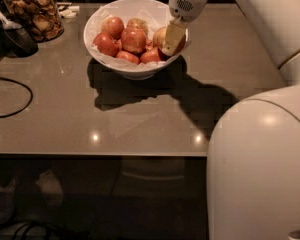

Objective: Pick apple from white bowl

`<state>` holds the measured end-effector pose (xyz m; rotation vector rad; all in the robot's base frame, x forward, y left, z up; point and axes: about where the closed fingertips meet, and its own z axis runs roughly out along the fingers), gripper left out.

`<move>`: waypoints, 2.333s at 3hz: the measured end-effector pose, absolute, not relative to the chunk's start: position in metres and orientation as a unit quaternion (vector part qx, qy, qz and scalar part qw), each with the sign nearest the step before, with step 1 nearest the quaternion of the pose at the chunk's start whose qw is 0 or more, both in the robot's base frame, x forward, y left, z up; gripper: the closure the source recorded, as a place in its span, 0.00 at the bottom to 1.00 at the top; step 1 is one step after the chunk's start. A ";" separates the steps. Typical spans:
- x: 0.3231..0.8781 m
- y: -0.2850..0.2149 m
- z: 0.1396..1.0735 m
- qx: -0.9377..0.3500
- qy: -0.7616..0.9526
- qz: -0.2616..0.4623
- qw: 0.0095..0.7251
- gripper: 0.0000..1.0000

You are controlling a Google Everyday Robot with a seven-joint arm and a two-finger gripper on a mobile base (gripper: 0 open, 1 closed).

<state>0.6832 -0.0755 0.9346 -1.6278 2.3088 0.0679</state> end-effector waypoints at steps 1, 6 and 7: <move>0.678 -0.080 0.957 -0.567 0.804 0.020 0.180 1.00; 0.569 -0.064 1.059 -0.638 0.726 0.042 0.254 1.00; 0.550 -0.066 1.037 -0.652 0.718 0.037 0.239 1.00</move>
Offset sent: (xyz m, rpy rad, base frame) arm -0.0617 -0.0124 0.1092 0.0131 -0.0938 0.0254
